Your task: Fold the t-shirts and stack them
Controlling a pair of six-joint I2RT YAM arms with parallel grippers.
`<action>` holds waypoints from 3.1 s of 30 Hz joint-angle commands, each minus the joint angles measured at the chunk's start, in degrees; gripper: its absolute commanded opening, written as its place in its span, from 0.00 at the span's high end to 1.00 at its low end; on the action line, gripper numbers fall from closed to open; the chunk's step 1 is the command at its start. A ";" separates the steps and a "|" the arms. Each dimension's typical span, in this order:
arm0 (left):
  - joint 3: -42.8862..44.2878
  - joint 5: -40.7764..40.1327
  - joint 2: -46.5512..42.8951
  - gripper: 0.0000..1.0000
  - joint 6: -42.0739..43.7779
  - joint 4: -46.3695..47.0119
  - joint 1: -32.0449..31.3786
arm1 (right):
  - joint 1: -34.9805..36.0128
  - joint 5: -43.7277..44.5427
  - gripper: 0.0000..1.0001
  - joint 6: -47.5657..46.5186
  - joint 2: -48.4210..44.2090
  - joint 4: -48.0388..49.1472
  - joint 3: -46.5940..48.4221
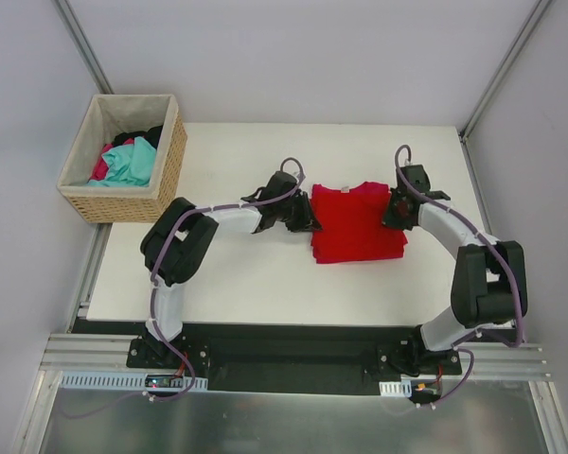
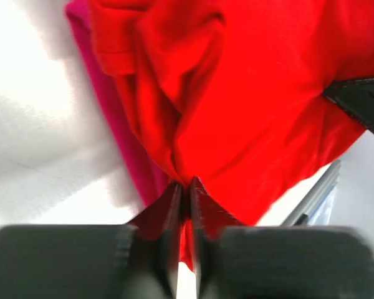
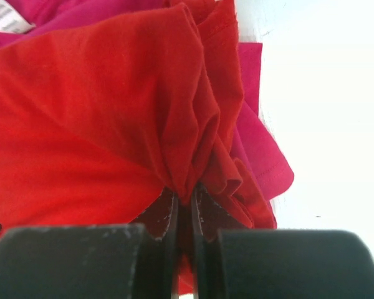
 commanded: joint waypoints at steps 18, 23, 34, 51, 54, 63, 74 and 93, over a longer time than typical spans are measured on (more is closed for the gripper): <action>11.03 -7.52 -12.12 0.03 7.98 -8.61 -0.23 | 2.60 11.05 0.03 -3.23 -9.78 -8.99 15.30; 15.87 -4.45 -12.83 0.04 5.70 -9.42 -0.85 | 6.12 10.35 0.03 -2.54 -10.75 -10.67 16.91; 11.67 -2.07 -3.87 0.07 -0.98 -0.03 -3.84 | 5.95 6.74 0.03 1.16 -3.64 -2.33 9.26; 3.40 1.62 0.35 0.11 -5.29 10.44 -4.54 | 3.84 2.96 0.03 1.86 4.28 -1.97 16.91; 3.22 1.89 0.70 0.11 -5.38 10.88 -4.54 | 3.84 1.64 0.03 2.65 4.81 -2.06 18.58; 3.83 1.89 0.88 0.11 -5.12 10.89 -4.54 | 3.93 0.68 0.02 4.15 8.32 0.04 16.83; 2.60 1.45 -0.96 0.11 -3.89 10.09 -4.54 | 1.38 1.03 0.02 3.44 17.72 2.77 19.19; 3.31 1.89 -0.70 0.12 -3.18 9.21 -4.54 | 1.80 -1.26 0.02 0.11 10.54 0.32 23.68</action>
